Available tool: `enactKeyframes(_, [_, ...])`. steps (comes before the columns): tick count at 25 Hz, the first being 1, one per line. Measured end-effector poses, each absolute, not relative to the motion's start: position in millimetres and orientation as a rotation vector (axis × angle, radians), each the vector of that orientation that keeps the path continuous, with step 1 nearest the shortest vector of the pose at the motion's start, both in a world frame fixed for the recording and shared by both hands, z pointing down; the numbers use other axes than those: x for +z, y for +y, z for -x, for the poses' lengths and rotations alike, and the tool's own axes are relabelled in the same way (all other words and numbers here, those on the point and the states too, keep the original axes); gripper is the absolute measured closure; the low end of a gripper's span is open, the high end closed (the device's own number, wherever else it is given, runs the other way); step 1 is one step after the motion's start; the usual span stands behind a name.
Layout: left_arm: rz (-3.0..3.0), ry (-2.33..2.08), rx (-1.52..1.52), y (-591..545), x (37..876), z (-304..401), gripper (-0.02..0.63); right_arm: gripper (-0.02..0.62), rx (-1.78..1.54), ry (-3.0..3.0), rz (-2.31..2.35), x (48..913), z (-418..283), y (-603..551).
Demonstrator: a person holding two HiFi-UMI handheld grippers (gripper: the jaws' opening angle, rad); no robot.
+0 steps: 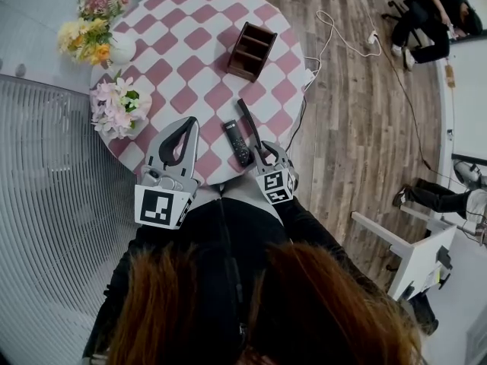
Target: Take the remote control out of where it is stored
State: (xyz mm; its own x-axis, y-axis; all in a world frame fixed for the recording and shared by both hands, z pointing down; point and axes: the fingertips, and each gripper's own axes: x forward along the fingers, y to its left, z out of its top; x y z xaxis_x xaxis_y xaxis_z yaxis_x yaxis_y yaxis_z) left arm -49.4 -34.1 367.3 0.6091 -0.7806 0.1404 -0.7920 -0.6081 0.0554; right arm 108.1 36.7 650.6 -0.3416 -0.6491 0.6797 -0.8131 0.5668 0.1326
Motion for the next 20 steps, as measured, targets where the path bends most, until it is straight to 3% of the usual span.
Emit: enactKeyframes(20, [-2.709,-1.336,0.139,-39.7,367.9,50.9,0.597,0.468,0.315,-2.16,-0.972,651.5,-80.1,44.5])
